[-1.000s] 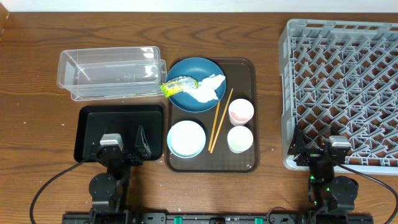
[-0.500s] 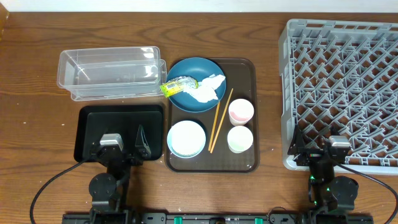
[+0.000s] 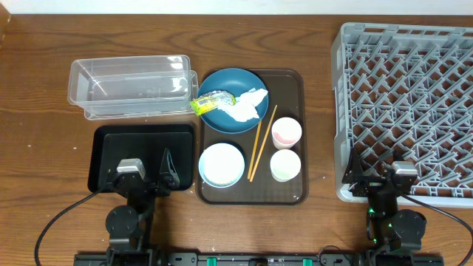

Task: Sort waste into correct bins and load items into the dishwasher rack
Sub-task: 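Move the left gripper from rest toward the blue plate, then grasp the yellow wrapper on the blue plate with the left gripper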

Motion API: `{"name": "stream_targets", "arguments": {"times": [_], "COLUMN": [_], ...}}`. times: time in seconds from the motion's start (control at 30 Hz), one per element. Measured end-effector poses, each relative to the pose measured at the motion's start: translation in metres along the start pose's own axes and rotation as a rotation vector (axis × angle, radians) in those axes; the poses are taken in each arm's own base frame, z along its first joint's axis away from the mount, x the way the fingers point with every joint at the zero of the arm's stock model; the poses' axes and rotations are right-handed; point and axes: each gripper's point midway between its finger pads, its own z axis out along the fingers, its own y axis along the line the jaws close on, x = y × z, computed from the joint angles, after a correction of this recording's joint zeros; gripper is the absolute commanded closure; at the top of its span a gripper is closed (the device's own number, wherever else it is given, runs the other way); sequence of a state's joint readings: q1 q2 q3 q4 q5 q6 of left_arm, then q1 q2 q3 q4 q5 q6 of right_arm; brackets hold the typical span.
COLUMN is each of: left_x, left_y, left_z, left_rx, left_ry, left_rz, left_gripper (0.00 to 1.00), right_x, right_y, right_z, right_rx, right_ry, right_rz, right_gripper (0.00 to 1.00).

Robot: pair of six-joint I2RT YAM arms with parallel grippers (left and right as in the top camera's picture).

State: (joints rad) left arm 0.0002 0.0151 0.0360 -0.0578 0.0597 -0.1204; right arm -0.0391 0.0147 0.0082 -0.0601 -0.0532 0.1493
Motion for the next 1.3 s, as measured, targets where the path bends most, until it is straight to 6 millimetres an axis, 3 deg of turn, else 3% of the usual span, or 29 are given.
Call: {"name": "stream_targets", "arguments": {"times": [0.2,0.37,0.53,0.73,0.9,1.07,1.3], "left_x": [0.011,-0.017,-0.036,-0.035,-0.026,-0.022,-0.036], "left_y": [0.002,-0.004,-0.012,-0.018,-0.017,-0.026,-0.057], "left_z": [-0.005,-0.009,-0.012,-0.026,-0.022,-0.001,0.05], "left_rx": [-0.032,-0.058,-0.078,-0.11,-0.124,-0.082,0.058], "left_ry": [0.167,0.308,0.56,0.864,0.955,0.956,0.895], "left_rz": [-0.018,-0.021,-0.033,-0.053,-0.063,-0.105,-0.061], "left_gripper": [0.02,0.03,0.03,0.03,0.03,0.03,0.03], "right_x": [-0.002,-0.031,-0.053,-0.055,-0.049,-0.047,-0.046], "right_y": [0.001,0.006,0.009,0.009,0.01,0.011,0.011], "right_z": [-0.004,-0.012,-0.012,-0.002,0.004,0.003,0.002], "right_rx": [0.011,0.024,0.051,0.081,0.076,0.074,0.075], "right_ry": [0.072,0.159,0.327,0.52,0.574,0.582,0.589], "right_rz": [0.021,0.035,0.045,0.057,0.064,0.066,0.066], "right_gripper": [0.01,0.01,0.01,0.01,0.01,0.01,0.01]}}
